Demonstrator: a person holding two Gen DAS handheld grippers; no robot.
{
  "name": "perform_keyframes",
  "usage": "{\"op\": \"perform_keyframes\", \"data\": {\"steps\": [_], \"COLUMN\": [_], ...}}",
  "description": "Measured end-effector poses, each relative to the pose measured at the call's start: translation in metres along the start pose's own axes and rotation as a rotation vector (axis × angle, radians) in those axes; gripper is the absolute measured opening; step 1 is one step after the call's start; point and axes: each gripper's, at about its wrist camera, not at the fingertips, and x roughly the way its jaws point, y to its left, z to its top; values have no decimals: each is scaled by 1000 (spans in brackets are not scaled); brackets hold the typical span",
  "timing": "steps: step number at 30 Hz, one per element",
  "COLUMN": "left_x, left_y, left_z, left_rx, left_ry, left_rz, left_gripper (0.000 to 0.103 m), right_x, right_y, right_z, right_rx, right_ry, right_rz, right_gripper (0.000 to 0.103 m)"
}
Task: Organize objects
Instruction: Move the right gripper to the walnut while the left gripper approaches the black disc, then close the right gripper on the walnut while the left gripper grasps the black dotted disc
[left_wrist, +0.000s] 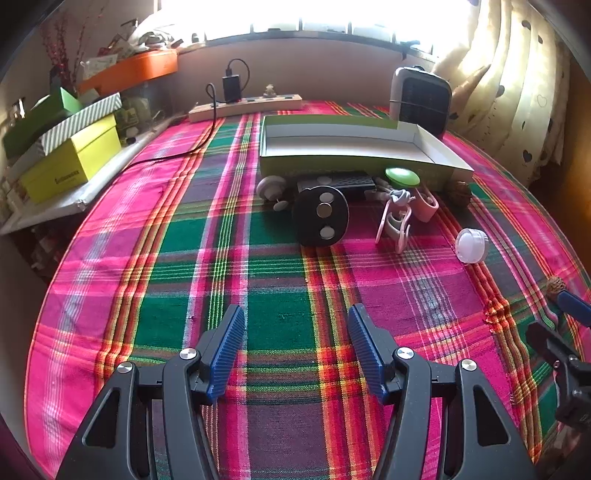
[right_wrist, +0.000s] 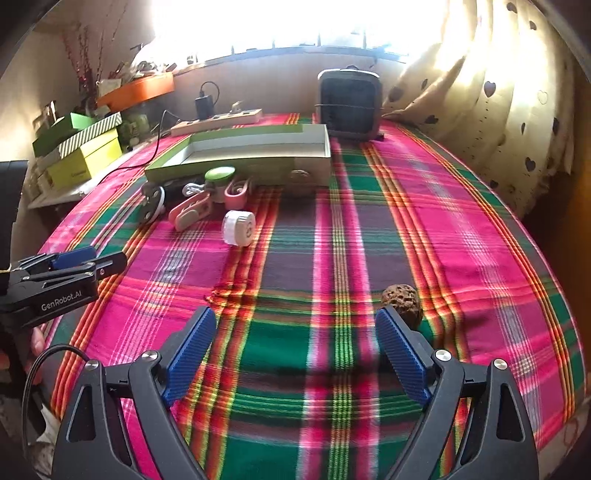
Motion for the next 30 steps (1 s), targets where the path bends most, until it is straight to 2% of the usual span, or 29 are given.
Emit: {"op": "perform_keyframes", "data": {"steps": [6, 13, 17, 20, 25, 27, 30], "left_x": [1, 3, 3, 3, 6, 7, 9], "left_y": [0, 0, 0, 0, 1, 2, 1], "left_z": [2, 4, 4, 4, 7, 9, 12], "left_rx": [3, 3, 4, 4, 4, 7, 14], "left_ry": [-2, -5, -5, -5, 0, 1, 1], "left_rz": [2, 5, 4, 3, -3, -9, -20], "left_gripper": [58, 58, 58, 58, 58, 58, 58], "right_x": [-10, -20, -20, -14, -5, -1, 3], "right_y": [-17, -40, -46, -49, -49, -49, -52], "right_z": [0, 0, 3, 2, 0, 0, 0], "right_rx": [39, 116, 121, 126, 107, 102, 106], "right_ry": [-47, -83, -89, -54, -29, -15, -1], "right_rz": [37, 29, -31, -56, -67, -77, -79], "right_gripper": [84, 84, 83, 76, 71, 62, 56]}}
